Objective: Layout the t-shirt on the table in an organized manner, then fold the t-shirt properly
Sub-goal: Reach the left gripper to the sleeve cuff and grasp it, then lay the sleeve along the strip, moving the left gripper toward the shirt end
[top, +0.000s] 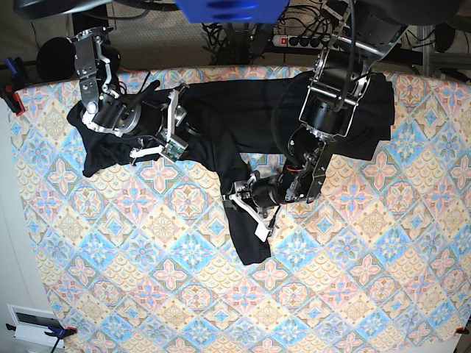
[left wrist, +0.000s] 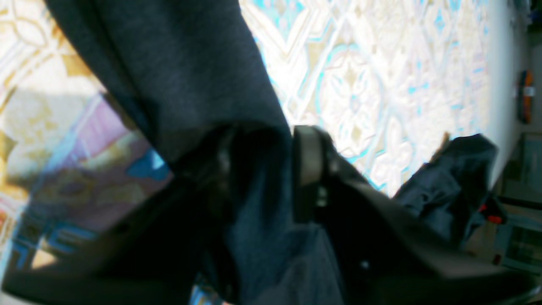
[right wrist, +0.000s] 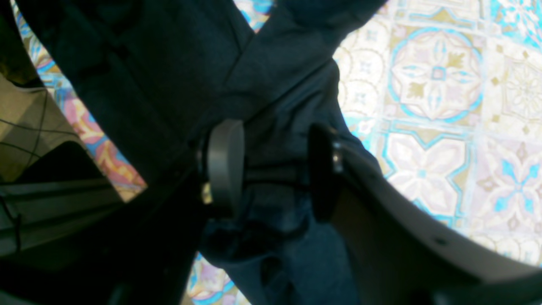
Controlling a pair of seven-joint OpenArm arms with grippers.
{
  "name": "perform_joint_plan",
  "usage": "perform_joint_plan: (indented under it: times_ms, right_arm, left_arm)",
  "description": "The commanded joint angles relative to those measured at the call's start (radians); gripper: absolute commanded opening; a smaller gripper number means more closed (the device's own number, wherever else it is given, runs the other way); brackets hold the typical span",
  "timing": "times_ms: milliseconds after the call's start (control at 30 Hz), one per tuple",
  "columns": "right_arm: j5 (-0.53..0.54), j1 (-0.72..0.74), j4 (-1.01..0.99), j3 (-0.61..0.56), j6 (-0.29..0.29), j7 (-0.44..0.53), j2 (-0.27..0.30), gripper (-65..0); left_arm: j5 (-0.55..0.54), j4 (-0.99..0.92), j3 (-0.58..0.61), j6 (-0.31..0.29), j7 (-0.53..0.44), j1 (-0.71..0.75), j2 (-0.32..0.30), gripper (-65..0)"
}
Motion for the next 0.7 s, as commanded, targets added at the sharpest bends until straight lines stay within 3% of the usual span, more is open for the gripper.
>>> perform_joint_plan:
  times_ms: [0,67,200,367,600,667]
  right_arm:
    - [0.013,0.01,0.018,0.011,0.0,0.022,0.009,-41.0]
    - [0.013,0.01,0.018,0.016,0.0,0.022,0.009,-41.0]
    - [0.013,0.01,0.018,0.019,0.0,0.022,0.009,-41.0]
    - [0.013,0.01,0.018,0.019,0.0,0.023,0.009,-41.0]
    - [0.012,0.01,0.012,0.019,0.0,0.023,0.009,-41.0]
    - [0.012,0.01,0.011,0.019,0.0,0.023,0.009,-41.0]
  left_arm:
    - [0.005,0.005,0.001,0.004,0.021,-0.011,0.005,-56.3]
    - [0.003,0.005,-0.023,0.004,-0.011,-0.011,0.005,-65.0]
    - [0.0,0.048,-0.089,0.004,-0.023,-0.005,-0.005,-65.0]
    - [0.0,0.303,-0.14,0.004,-0.006,0.087,-0.044,-65.0]
    - [-0.106,0.476,-0.146,0.0,0.009,0.203,-0.169,-65.0]
    - [-0.112,0.472,-0.146,0.0,0.007,0.209,-0.173,-65.0]
